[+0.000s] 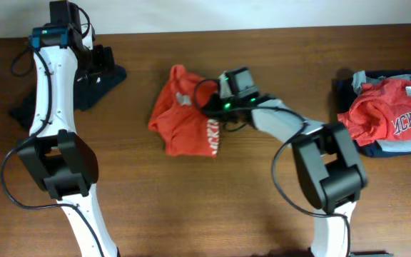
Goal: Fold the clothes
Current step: 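Carry the shirt rightward and place it on the right stack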
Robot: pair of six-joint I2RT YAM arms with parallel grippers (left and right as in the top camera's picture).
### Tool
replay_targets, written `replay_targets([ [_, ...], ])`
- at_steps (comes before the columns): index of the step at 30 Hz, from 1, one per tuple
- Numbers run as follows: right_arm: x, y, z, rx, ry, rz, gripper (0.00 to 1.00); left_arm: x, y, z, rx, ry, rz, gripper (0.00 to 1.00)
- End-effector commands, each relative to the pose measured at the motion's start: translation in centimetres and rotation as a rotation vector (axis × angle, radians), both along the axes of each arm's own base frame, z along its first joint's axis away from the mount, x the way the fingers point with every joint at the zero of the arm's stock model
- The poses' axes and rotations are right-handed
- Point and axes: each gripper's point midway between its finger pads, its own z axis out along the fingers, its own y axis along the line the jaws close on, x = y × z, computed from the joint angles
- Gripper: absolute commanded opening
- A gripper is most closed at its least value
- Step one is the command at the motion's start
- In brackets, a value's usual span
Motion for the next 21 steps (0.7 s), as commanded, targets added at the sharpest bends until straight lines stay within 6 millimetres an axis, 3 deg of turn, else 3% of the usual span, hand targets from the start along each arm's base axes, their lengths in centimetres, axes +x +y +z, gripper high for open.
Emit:
replay_targets([
  [1, 2.5, -2.8, 7.3, 0.067, -0.137, -0.046, 0.04, 0.1, -0.1, -0.1, -0.006, 0.000, -0.014, 0.85],
  [7, 4.2, -8.5, 12.7, 0.109, -0.212, -0.165, 0.04, 0.0, -0.3, -0.1, -0.006, 0.001, -0.017, 0.85],
  [8, 4.4, -10.4, 14.2, 0.123, -0.228, -0.203, 0.04, 0.1, -0.3, -0.1, -0.006, 0.000, -0.018, 0.85],
  [11, 4.5, -13.3, 16.4, 0.130, -0.260, -0.259, 0.04, 0.1, -0.3, -0.1, -0.006, -0.001, -0.018, 0.85],
  [21, 3.4, -23.9, 20.6, 0.108, -0.308, -0.461, 0.04, 0.1, -0.5, -0.1, -0.006, 0.000, -0.020, 0.85],
])
